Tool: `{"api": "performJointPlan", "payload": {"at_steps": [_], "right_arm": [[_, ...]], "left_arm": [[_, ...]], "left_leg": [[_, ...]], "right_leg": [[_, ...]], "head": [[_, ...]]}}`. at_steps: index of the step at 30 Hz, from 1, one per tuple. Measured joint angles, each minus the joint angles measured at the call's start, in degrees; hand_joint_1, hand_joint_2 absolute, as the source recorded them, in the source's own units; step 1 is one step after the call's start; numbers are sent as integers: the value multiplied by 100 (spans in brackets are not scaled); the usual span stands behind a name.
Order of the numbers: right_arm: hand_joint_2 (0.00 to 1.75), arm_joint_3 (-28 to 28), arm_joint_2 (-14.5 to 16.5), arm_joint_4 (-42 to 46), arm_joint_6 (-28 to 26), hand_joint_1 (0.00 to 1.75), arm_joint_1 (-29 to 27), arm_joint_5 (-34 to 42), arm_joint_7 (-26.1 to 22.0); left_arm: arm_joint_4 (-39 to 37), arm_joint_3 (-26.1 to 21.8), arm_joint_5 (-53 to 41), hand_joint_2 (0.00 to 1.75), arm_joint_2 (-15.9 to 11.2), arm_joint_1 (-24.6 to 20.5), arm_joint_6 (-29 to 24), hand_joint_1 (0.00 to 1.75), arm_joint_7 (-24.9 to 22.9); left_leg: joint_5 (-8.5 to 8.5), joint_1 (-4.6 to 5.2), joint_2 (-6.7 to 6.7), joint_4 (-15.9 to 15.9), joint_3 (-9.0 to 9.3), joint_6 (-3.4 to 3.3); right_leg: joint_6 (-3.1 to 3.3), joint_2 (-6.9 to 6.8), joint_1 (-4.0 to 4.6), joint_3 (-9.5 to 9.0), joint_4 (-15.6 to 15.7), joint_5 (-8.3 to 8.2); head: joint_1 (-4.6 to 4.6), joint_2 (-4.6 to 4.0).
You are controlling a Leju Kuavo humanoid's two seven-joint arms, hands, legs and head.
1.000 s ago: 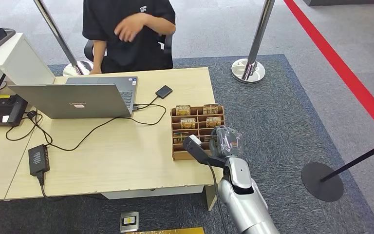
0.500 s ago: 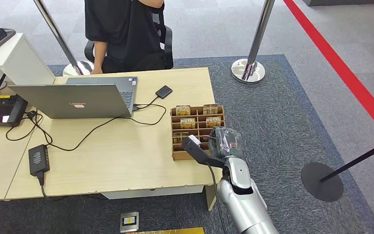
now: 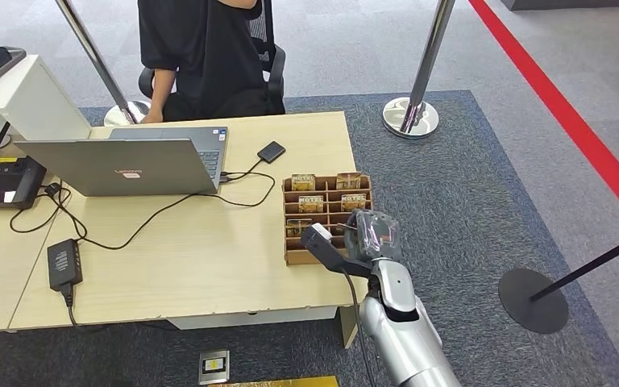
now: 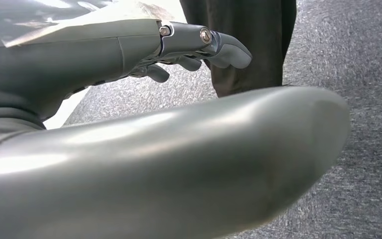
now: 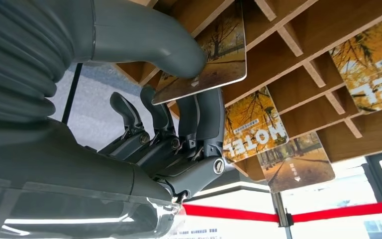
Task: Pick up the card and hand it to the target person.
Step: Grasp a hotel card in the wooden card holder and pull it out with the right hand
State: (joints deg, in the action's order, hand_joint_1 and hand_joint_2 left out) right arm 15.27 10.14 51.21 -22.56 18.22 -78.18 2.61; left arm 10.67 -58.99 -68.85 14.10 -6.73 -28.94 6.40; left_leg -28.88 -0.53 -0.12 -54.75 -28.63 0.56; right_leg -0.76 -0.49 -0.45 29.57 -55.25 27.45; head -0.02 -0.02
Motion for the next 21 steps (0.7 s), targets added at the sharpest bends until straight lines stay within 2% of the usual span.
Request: {"api": "performJointPlan", "payload": {"at_steps": [5,8,13,21], "right_arm": [[175,-6,11,53,46,164,-27,265,-233],[175,-3,15,251,90,161,-93,442,-414],[175,26,14,825,205,174,-235,810,-686],[175,246,-1,1657,211,174,-355,1216,-1061]], "left_arm": [[0,2,-20,0,0,1,0,0,-15],[0,3,-26,0,0,2,-1,0,-15],[0,3,-19,0,0,6,-23,0,-16],[0,2,7,0,0,18,-51,0,-3]], "left_leg": [[0,0,0,0,-1,0],[0,0,0,0,-1,0],[0,0,0,0,-2,0],[1,0,0,0,-1,-1]], "right_leg": [[0,0,0,0,0,0],[0,0,0,1,0,0],[0,0,0,1,0,0],[0,0,0,1,-1,0]], "head": [[1,0],[0,0],[1,0],[1,0]]}}
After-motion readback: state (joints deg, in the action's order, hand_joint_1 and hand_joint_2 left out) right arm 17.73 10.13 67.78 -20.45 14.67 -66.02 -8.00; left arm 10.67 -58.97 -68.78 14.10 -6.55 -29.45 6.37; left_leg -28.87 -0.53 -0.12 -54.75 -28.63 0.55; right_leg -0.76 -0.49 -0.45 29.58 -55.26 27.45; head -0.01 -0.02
